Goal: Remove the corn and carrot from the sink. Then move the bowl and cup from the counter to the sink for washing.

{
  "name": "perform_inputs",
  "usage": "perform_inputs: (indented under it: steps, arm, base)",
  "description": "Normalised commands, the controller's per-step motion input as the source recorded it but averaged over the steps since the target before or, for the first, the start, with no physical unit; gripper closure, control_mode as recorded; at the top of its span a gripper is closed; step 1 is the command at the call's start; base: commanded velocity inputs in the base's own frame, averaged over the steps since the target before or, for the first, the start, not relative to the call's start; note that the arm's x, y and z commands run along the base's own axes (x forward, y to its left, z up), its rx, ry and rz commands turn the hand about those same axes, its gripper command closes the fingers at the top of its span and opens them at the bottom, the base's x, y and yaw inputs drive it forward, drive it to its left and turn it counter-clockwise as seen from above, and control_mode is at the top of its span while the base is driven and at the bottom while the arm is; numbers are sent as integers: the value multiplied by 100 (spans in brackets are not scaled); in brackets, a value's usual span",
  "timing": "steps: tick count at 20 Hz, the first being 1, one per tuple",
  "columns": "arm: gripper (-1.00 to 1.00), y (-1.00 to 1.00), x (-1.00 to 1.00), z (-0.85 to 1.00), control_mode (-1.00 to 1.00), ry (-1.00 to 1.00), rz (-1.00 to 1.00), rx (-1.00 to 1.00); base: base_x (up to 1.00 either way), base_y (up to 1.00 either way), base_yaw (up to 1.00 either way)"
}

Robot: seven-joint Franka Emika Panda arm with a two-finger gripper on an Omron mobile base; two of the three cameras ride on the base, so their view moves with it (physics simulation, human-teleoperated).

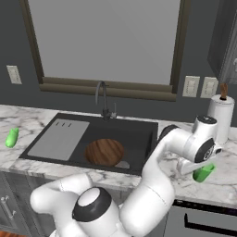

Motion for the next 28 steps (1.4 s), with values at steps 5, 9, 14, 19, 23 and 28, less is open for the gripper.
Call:
perform_inputs:
  steps: [5, 9, 14, 19, 23, 28]
  arm:
    - [100, 62, 1, 20, -100, -2, 7, -1]
    - [100, 66, 4, 15, -100, -2, 9, 0]
    - [100, 64, 8, 14, -100, -1, 11, 0]
    - [100, 63, 14, 12, -100, 0, 12, 0]
    - [100, 59, 13, 10, -100, 0, 13, 0]
    - [100, 58, 14, 8, -100, 0, 12, 0]
  base:
    - [0, 0, 0]
    - [0, 0, 0]
    - [0, 0, 0]
    - [0, 0, 0]
    - [0, 0, 0]
    - [0, 0, 0]
